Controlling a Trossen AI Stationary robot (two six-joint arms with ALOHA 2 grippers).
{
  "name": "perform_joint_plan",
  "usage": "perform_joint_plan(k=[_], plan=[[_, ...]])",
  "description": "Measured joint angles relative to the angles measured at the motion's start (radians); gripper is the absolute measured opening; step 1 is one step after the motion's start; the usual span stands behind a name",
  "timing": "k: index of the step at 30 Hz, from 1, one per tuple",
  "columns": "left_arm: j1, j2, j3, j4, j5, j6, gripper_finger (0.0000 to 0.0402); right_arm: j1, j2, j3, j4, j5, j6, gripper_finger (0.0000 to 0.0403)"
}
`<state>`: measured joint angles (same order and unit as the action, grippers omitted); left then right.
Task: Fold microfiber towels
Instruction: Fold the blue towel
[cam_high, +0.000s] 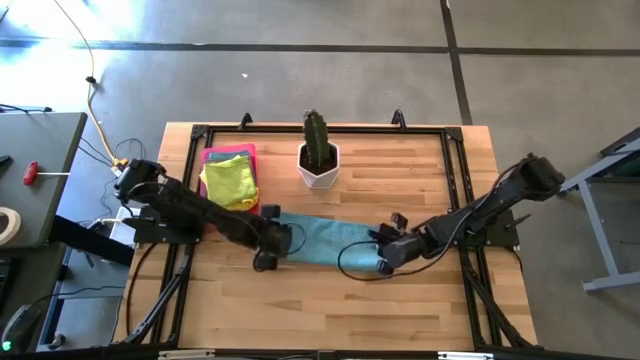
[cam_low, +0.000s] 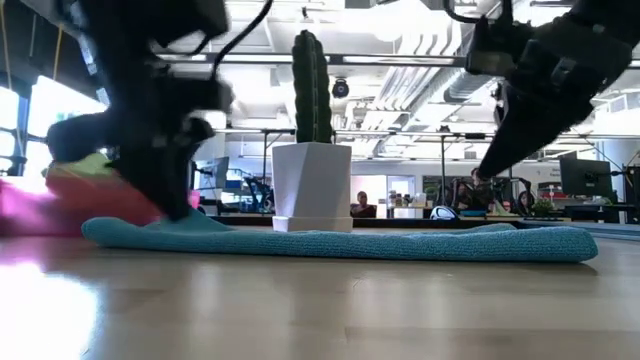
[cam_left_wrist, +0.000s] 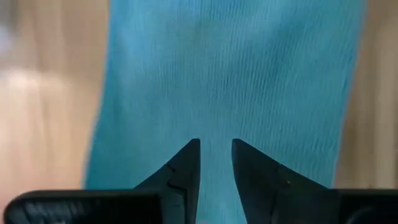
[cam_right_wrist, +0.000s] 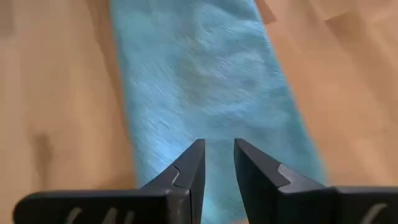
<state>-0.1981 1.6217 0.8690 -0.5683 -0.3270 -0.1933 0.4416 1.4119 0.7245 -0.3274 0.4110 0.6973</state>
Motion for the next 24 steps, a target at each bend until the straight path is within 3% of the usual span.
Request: perform_joint_plan(k=[6,13,19,24], plan=[[-0.009,0.005,-0.088,0.049,0.036,-0.125,0.0073,0.015,0.003,-0.05,0.05,0.005,0.265,0.0076],[-0.1,0.004,-0.105,0.19,0.218,-0.458,0.0066,0.038,0.002,-0.052,0.004,-0.024,0.479,0.0076],[-0.188,0.008,-0.105,0.378,0.245,-0.507,0.0064,0.036,0.002,-0.052,-0.022,-0.086,0.449,0.0091],[-0.202,0.008,-0.058,0.376,0.224,-0.448,0.0064,0.001,0.002,-0.051,-0.077,-0.093,0.394,0.0128]])
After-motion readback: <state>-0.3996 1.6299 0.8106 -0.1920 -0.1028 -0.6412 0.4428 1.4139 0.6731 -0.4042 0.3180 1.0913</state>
